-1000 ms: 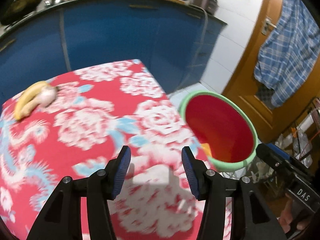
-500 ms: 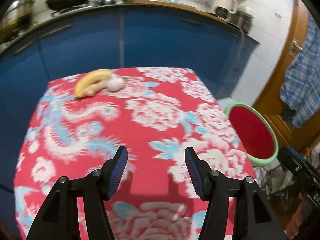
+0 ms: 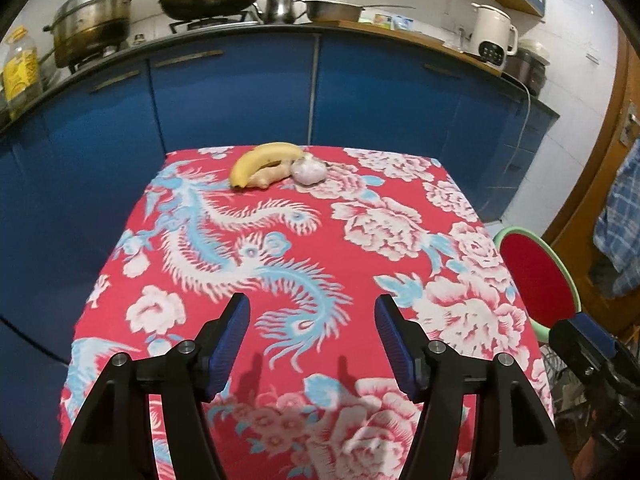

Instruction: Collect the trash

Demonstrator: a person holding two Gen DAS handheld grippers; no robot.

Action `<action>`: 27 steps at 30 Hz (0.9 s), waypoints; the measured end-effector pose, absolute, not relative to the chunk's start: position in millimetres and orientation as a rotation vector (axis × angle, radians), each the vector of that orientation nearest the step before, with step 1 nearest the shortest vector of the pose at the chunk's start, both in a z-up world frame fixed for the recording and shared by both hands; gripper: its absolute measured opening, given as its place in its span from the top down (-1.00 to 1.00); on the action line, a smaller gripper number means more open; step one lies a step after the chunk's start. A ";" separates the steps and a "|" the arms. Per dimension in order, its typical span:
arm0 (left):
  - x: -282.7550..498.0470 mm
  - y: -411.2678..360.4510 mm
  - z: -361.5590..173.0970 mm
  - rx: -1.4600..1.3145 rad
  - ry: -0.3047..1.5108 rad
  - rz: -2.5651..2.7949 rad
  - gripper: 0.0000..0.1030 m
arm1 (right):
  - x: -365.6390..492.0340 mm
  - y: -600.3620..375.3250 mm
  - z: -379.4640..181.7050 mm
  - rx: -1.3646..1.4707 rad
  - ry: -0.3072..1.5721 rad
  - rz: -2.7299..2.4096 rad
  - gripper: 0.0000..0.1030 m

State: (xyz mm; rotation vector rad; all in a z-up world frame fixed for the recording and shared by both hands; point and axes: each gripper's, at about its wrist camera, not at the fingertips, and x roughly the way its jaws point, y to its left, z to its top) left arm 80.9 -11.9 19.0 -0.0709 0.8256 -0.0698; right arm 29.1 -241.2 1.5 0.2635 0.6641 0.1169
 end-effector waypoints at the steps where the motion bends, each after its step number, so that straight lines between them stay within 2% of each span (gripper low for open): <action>1: 79.2 -10.4 19.0 -0.072 0.826 -0.066 -0.29 | 29.0 -239.2 0.3 0.260 0.664 0.115 -0.65; 27: 58.7 5.0 21.0 -0.080 0.778 -0.010 -0.30 | 24.4 -220.1 -4.0 0.229 0.654 0.125 -0.65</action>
